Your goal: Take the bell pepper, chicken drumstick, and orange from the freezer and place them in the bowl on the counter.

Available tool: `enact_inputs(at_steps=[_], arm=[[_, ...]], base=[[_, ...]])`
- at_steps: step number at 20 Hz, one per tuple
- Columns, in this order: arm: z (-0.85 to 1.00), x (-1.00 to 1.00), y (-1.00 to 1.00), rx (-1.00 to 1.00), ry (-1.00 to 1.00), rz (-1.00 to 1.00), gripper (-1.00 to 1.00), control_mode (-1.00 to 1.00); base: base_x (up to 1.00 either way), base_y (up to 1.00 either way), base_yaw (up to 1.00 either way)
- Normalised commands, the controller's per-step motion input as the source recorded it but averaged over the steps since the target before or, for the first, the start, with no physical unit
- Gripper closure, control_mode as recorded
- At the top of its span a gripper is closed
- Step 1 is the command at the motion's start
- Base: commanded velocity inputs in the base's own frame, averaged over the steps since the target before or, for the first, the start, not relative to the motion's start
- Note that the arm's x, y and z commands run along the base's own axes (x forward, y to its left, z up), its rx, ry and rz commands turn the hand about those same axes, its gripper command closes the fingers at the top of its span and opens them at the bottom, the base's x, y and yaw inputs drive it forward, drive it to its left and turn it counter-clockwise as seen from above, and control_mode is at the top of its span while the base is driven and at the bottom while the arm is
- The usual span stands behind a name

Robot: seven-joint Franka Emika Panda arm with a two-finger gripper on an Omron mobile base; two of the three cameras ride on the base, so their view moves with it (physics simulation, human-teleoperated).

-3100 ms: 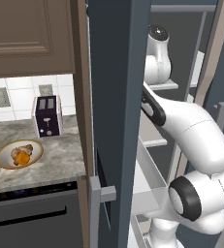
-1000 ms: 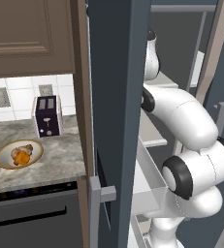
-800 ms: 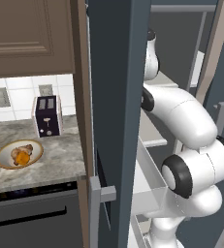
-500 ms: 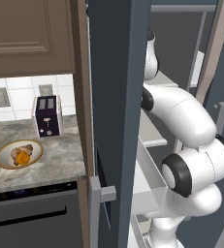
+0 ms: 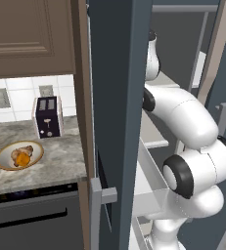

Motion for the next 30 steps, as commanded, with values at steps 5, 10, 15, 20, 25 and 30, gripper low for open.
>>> enact_inputs(at_steps=[5, 10, 15, 20, 25, 30], arm=[[0.0, -0.22, -0.06, 0.0, -0.01, 0.0, 1.0, -1.0], [0.2, -0.57, -0.19, 0.0, -0.01, 0.0, 1.0, -1.0], [0.3, -0.76, -0.09, 0.0, 0.0, 0.0, 1.0, -1.0], [0.18, -0.88, -0.05, 0.0, 0.0, -0.02, 1.0, -1.0], [0.17, -0.84, -0.27, 0.0, 0.0, -0.03, 1.0, -1.0], [0.07, -0.74, -0.36, 0.0, 0.01, -0.04, 1.0, -1.0]], base=[[0.0, 0.0, 0.0], [0.0, 0.0, 0.0], [0.0, 0.0, 0.0], [0.0, 0.0, 0.0], [0.0, 0.0, 0.0], [0.0, 0.0, 0.0]])
